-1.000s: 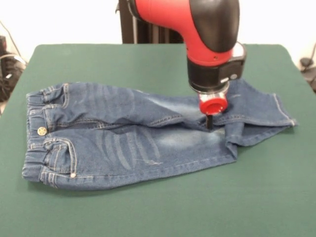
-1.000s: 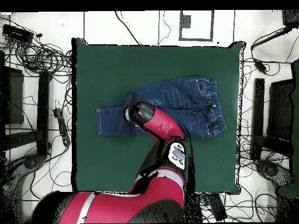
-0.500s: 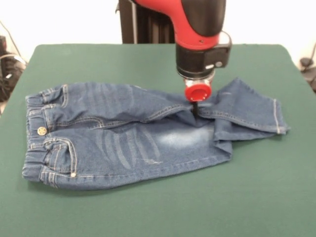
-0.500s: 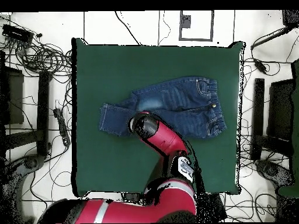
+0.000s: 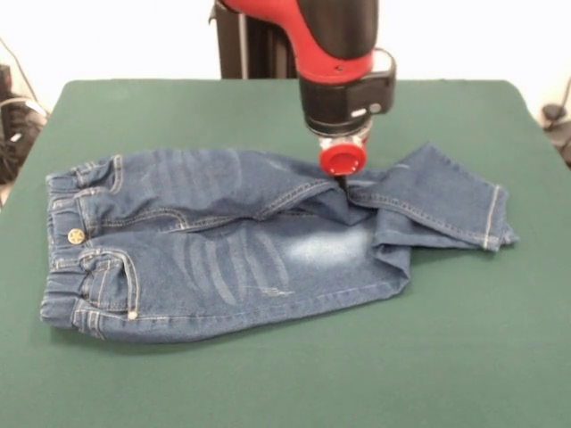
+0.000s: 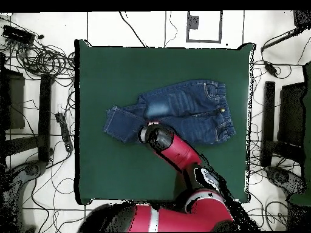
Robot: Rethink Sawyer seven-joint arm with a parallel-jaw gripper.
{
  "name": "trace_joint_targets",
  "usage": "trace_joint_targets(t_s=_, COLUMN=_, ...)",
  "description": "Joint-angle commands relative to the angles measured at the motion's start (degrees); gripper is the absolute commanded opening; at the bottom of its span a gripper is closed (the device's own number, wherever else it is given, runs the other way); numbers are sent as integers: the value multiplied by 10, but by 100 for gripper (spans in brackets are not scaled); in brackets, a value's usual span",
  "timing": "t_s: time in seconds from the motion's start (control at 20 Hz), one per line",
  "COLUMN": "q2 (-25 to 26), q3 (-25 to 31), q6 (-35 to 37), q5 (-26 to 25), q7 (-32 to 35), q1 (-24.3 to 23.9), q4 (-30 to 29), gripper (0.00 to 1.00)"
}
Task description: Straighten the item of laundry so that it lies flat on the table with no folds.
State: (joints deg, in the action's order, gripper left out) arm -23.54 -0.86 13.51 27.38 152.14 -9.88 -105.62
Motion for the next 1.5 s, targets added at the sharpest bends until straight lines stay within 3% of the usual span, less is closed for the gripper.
trace_joint_targets(t_s=0.05, q2=33, q3=171, q6=-65, q5=-31, q7=27, q1=-50, q4=-87, gripper=100)
trace_joint_targets(t_s=0.25, q2=31, q3=238, q6=-46, q5=-24, q7=42, q1=-88, q4=-106, gripper=100)
trace_joint_targets(t_s=0.45, q2=8, q3=249, q6=4, q5=-7, q7=59, q1=-88, q4=-114, gripper=100)
trace_joint_targets(t_s=0.6, q2=-22, q3=189, q6=95, q5=2, q7=78, q1=-42, q4=-89, gripper=100)
trace_joint_targets(t_s=0.7, q2=-33, q3=69, q6=142, q5=-24, q7=94, q1=40, q4=-29, gripper=100)
trace_joint_targets(t_s=0.8, q2=-14, q3=-56, q6=139, q5=-44, q7=98, q1=118, q4=39, gripper=100)
trace_joint_targets(t_s=0.95, q2=1, q3=-130, q6=201, q5=-67, q7=98, q1=146, q4=112, gripper=100)
trace_joint_targets(t_s=1.2, q2=-16, q3=-110, q6=274, q5=-73, q7=82, q1=123, q4=160, gripper=100)
trace_joint_targets(t_s=1.35, q2=-15, q3=-75, q6=237, q5=-69, q7=41, q1=94, q4=181, gripper=100)
trace_joint_targets(t_s=1.5, q2=-15, q3=-47, q6=298, q5=-64, q7=40, q1=73, q4=196, gripper=100)
